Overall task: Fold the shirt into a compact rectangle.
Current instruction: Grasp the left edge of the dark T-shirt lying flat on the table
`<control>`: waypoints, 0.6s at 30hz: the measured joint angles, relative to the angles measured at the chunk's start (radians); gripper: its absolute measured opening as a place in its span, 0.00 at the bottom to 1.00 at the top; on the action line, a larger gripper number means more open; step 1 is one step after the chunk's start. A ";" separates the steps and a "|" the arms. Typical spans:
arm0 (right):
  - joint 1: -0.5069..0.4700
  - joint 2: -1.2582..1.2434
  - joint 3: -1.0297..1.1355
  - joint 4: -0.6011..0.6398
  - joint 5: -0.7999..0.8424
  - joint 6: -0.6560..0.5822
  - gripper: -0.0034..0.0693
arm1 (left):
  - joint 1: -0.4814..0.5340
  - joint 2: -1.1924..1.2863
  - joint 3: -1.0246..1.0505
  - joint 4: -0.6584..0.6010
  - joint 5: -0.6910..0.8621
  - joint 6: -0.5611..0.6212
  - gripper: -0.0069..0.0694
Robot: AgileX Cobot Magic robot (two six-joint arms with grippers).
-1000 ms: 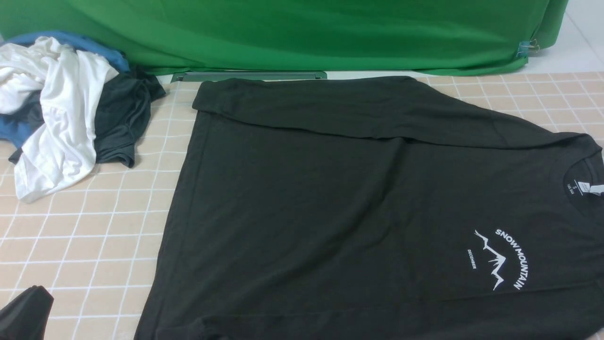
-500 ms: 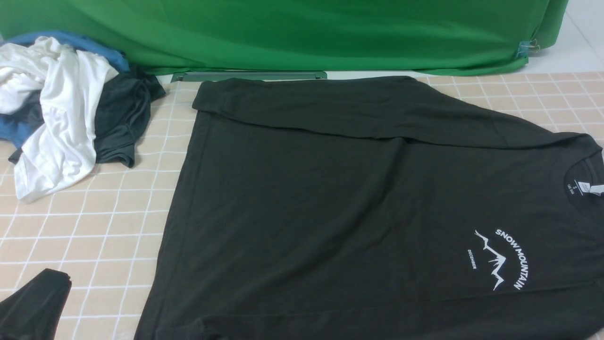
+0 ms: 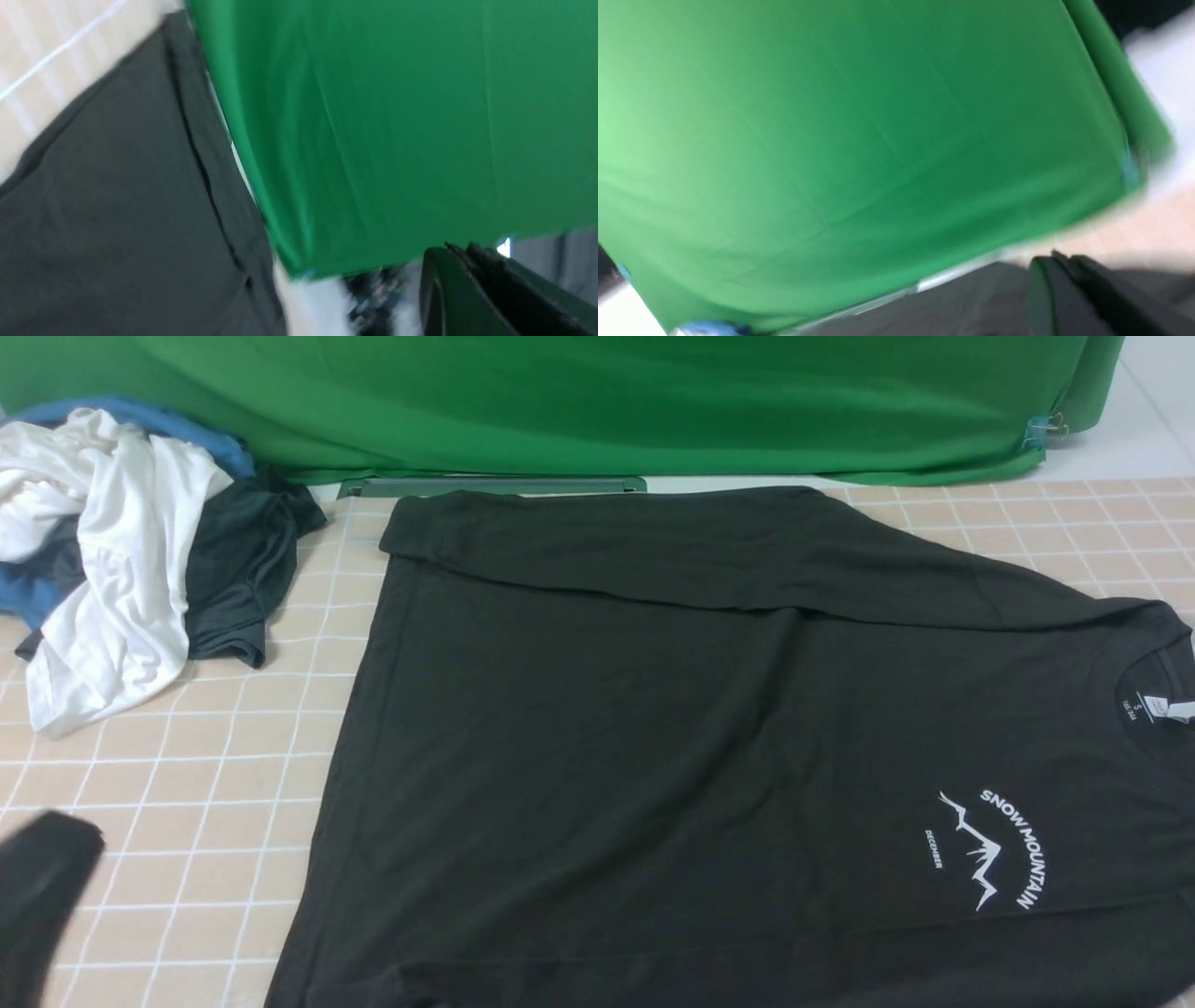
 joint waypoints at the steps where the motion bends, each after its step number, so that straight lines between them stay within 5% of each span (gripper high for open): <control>1: 0.000 0.038 -0.035 -0.001 0.048 -0.038 0.09 | 0.000 0.034 -0.045 0.044 0.050 0.014 0.11; 6: 0.000 0.283 -0.442 -0.002 0.578 -0.323 0.09 | 0.000 0.424 -0.364 0.267 0.644 0.197 0.11; 8: 0.000 0.377 -0.531 -0.002 0.741 -0.414 0.09 | 0.000 0.589 -0.417 0.289 0.761 0.313 0.11; 14: 0.004 0.514 -0.577 -0.002 0.880 -0.477 0.10 | -0.012 0.939 -0.415 0.193 0.769 0.511 0.11; 18: 0.004 0.542 -0.577 -0.002 0.893 -0.485 0.10 | -0.095 1.039 -0.380 0.212 0.673 0.515 0.11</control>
